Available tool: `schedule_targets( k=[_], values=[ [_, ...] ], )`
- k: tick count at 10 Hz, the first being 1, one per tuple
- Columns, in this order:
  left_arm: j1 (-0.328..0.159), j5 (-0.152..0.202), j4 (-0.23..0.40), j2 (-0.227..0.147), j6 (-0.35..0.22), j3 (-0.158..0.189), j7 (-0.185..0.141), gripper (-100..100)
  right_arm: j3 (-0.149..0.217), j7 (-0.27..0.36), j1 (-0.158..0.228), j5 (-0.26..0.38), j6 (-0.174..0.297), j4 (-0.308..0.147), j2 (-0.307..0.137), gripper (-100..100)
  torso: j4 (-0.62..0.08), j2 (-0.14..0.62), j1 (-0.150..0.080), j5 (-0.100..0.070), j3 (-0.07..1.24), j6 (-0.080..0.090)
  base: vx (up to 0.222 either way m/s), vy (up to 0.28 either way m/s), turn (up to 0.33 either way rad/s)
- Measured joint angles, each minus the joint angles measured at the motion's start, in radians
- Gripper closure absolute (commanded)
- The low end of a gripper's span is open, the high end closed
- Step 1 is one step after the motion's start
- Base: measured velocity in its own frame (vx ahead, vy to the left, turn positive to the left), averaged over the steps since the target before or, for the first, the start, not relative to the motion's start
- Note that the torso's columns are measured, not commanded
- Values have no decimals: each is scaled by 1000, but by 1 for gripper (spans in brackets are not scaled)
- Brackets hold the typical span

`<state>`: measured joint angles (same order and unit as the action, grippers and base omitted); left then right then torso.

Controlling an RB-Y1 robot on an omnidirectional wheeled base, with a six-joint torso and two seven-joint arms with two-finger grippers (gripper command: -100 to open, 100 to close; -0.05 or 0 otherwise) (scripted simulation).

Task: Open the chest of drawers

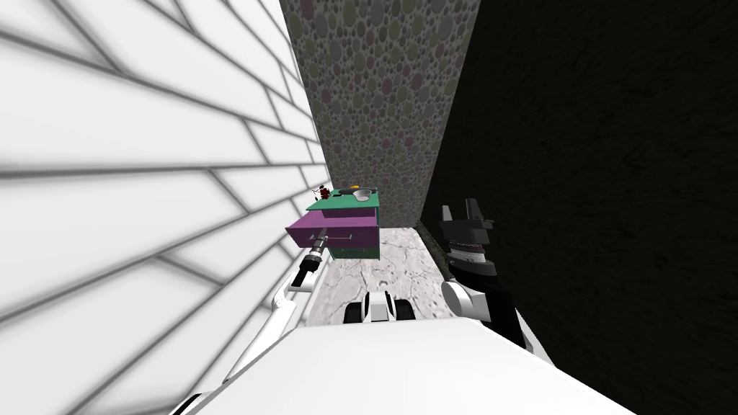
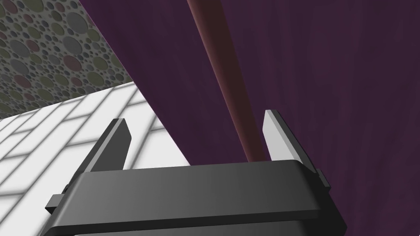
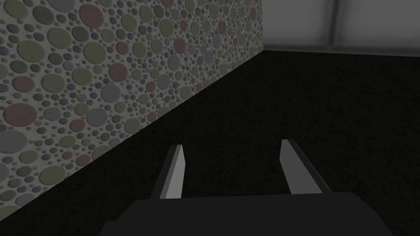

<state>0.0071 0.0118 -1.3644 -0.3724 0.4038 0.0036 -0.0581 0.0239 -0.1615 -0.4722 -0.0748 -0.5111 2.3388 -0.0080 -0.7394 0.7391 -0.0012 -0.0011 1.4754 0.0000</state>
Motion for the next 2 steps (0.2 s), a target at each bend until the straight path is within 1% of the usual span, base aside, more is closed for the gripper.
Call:
schedule_targets(
  k=[2],
  values=[
    [1, 0, 1, 0, -1, 0, 0, 0, 0, 0, 0, 0, 0, 0, 0, 0, 1, 0, 1, 1, 0, 0, 0, 0, 0]
  ],
)
